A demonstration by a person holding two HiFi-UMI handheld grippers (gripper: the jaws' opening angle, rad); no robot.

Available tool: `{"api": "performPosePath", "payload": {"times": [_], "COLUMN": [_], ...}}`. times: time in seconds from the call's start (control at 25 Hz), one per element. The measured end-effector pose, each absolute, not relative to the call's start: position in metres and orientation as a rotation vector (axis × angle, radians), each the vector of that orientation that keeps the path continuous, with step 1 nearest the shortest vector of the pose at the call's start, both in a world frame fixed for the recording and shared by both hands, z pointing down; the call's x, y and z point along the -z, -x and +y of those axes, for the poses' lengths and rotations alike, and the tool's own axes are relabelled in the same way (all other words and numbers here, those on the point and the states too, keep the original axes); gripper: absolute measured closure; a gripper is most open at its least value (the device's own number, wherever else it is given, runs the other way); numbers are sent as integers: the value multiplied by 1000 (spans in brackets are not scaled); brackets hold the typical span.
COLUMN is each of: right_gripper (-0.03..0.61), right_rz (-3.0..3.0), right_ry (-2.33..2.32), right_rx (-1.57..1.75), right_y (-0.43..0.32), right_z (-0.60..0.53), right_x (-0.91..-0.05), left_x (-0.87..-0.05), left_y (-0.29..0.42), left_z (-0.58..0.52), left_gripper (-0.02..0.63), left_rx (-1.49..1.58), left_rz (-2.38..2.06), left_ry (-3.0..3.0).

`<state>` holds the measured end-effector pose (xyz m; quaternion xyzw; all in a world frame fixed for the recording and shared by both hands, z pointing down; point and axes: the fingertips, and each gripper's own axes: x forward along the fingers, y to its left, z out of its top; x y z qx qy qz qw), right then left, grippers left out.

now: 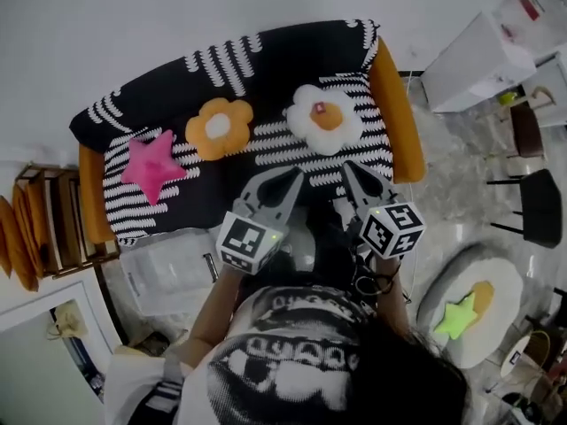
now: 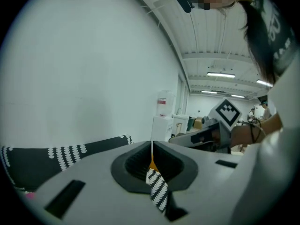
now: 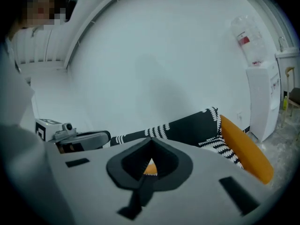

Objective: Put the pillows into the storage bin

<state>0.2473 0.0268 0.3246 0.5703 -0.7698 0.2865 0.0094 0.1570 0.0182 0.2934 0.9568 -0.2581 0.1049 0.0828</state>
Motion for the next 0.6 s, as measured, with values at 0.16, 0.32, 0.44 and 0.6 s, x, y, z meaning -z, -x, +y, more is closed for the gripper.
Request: {"api": "performPosePath", "payload": {"times": [0.16, 0.32, 0.44, 0.6], "right_gripper": [581, 581, 580, 580], "right_rz": [-2383, -2353, -2327, -2253], "right_ry": [-1684, -1575, -1509, -1454], "right_rx": [-1001, -1078, -1129, -1263], "right_y": [-295, -333, -356, -385], "right_z": [-19, -62, -87, -115], "right_x": [-359, -409, -452, -527], "left_x": [-298, -315, -328, -352], "left_y": [-196, -228, -247, -266], "left_z": [-23, -58, -80, -103], "left_gripper": [603, 603, 603, 601], "left_rx": [-322, -366, -406, -444], "left_rz": [-853, -931, -961, -951], "left_ry": [-2817, -2743, -2695, -2624]}}
